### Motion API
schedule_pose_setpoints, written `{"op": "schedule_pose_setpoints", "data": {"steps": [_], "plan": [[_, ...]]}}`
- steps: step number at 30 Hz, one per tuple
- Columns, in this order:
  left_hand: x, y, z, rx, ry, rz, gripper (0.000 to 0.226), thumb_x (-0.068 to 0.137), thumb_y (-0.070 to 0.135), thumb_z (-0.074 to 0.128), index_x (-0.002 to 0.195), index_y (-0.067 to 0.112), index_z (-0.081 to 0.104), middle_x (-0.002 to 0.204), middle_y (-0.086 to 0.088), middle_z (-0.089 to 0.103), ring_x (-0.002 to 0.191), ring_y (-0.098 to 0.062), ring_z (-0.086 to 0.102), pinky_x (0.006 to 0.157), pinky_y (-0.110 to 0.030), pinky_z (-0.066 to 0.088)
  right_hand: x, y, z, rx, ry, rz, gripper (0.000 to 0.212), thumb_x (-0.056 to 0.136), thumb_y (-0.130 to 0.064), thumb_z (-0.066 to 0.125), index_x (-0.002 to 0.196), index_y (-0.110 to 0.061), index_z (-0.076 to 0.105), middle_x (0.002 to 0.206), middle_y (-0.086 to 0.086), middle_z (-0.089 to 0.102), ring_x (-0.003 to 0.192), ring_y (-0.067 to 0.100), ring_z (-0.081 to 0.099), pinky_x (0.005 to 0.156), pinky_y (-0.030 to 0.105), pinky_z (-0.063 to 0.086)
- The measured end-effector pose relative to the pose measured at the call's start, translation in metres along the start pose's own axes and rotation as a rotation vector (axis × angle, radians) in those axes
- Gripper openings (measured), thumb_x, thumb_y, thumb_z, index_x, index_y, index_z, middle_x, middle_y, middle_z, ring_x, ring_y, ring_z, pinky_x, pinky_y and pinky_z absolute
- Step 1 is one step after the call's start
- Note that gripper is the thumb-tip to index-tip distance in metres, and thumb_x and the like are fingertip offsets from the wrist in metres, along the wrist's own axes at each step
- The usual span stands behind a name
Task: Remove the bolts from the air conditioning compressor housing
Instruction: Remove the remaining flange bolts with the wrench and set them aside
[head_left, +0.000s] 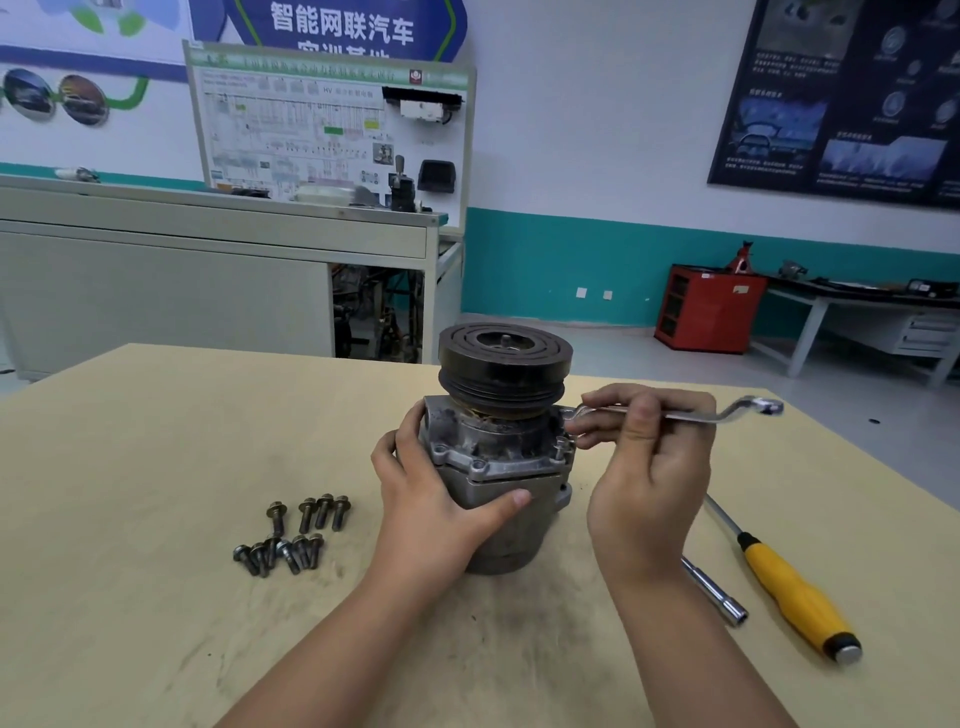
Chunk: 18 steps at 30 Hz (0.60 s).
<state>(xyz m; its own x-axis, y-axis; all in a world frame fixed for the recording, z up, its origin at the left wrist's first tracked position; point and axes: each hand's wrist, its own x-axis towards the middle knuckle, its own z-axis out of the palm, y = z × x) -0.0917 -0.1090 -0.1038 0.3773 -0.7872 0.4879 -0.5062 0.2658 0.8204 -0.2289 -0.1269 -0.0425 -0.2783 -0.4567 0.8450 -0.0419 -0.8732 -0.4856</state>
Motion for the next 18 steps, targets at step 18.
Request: {"op": "schedule_pose_setpoints", "data": {"steps": [18], "plan": [[0.0,0.001,0.001,-0.005,-0.007,-0.01,0.117,0.054,0.049,0.083,0.142,0.042,0.006,0.122,0.021,0.008,0.12,0.001,0.021,0.103,-0.017,0.021,-0.02,0.007,0.006,-0.027,0.056,-0.036,0.016,0.1,-0.03,0.03,0.086,-0.031,0.04,0.076,0.001,0.062,0.055,0.012,0.059,0.055,0.02,0.047]]}}
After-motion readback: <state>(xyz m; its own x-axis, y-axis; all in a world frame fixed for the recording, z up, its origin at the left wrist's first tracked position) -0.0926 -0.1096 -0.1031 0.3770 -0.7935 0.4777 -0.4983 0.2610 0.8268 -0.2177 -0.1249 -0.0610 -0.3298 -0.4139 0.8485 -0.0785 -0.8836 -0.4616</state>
